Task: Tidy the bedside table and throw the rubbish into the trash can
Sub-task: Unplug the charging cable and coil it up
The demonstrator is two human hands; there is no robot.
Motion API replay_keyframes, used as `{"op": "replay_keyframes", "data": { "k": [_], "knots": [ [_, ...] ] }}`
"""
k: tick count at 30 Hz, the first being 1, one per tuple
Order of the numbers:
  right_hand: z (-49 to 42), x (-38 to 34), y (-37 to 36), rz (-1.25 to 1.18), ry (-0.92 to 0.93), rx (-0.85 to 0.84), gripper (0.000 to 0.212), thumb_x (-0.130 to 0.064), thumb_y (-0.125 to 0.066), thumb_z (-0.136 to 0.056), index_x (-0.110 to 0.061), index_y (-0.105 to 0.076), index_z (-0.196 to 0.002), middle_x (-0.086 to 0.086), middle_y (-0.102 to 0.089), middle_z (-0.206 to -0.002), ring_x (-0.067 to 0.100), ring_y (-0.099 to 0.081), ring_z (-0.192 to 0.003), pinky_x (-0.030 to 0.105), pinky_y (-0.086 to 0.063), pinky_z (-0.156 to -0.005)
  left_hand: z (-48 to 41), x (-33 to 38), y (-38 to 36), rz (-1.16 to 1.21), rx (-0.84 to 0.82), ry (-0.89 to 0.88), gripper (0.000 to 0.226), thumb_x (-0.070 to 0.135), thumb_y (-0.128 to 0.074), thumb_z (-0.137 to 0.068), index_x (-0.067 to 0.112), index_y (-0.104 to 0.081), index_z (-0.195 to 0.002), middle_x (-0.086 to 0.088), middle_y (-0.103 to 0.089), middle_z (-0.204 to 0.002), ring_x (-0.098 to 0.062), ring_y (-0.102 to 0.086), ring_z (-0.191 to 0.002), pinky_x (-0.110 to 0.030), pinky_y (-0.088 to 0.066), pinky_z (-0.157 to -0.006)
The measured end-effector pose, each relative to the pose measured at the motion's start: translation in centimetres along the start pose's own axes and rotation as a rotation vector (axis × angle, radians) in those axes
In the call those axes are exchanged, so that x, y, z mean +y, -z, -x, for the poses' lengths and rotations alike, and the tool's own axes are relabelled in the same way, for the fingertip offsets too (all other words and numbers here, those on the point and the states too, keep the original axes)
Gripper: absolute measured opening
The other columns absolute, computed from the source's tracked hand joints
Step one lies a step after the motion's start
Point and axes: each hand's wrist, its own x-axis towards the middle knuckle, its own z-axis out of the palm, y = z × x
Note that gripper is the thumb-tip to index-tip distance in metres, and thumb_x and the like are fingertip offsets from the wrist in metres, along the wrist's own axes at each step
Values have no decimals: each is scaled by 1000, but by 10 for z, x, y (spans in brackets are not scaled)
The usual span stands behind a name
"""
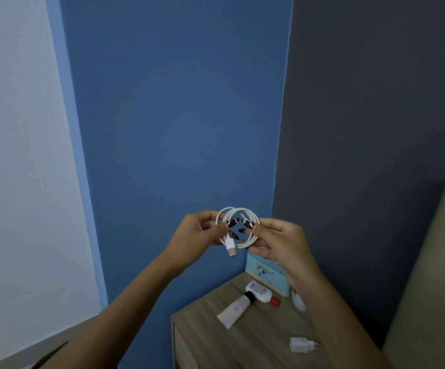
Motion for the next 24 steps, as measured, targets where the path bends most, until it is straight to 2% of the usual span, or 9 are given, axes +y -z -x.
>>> {"op": "replay_keyframes", "data": {
  "k": [4, 6, 9, 14, 18, 21, 24],
  "knots": [
    [-2, 13, 3, -10, -51, -8, 14, -6, -64, -88, -2, -71, -100, 14, -75, -91, 22, -74, -78, 25, -58, -63, -3, -18, -2, -12, 22, 40, 14, 5, -57, -92, 4, -68, -100, -8, -74, -77, -11, -70, -67, -22, -56, -67],
    [-4, 17, 5, 2, -69, -26, 15, -6, -64, -89, -2, -71, -101, 13, -75, -91, 22, -74, -78, 25, -58, -63, -5, -26, -4, -146, 59, 1, 16, 9, -58, -92, 9, -69, -103, -5, -75, -78, -12, -71, -68, -27, -58, -68],
    [-6, 18, 7, 31, -96, -78, 16, -8, -61, -91, -7, -71, -103, 12, -76, -92, 22, -74, -83, 27, -59, -66, -8, -33, -9, -497, 131, -141, 14, 19, -55, -93, 21, -66, -101, 3, -72, -72, -7, -66, -64, -20, -51, -60],
    [-7, 13, 9, 38, -86, -181, 24, -8, -53, -94, -15, -67, -112, 9, -74, -98, 20, -72, -89, 31, -58, -68, -15, -34, -9, -674, 170, -225, 22, 20, -48, -97, 15, -64, -83, 5, -64, -61, -1, -59, -51, -11, -40, -49],
    [-3, 13, 7, 69, -70, -217, 27, -7, -60, -91, -13, -64, -117, 10, -73, -102, 14, -72, -86, 29, -59, -69, -14, -35, -11, -718, 146, -199, 25, 16, -42, -99, 13, -62, -85, 0, -66, -67, -8, -58, -53, -15, -41, -49],
    [-2, 12, 9, 85, -48, -255, 32, -3, -62, -89, -12, -63, -119, 8, -73, -104, 17, -71, -94, 30, -58, -73, -11, -31, -8, -622, 88, -129, 26, 10, -38, -99, 15, -60, -84, 4, -59, -63, -3, -56, -50, -10, -40, -48],
    [-2, 10, 9, 116, -17, -287, 29, -3, -63, -88, -14, -65, -115, 7, -74, -103, 19, -71, -96, 30, -58, -80, -10, -27, -2, -524, 13, -87, 32, 8, -38, -99, 21, -57, -77, 4, -61, -65, 1, -55, -49, -8, -39, -48]
  ]
}}
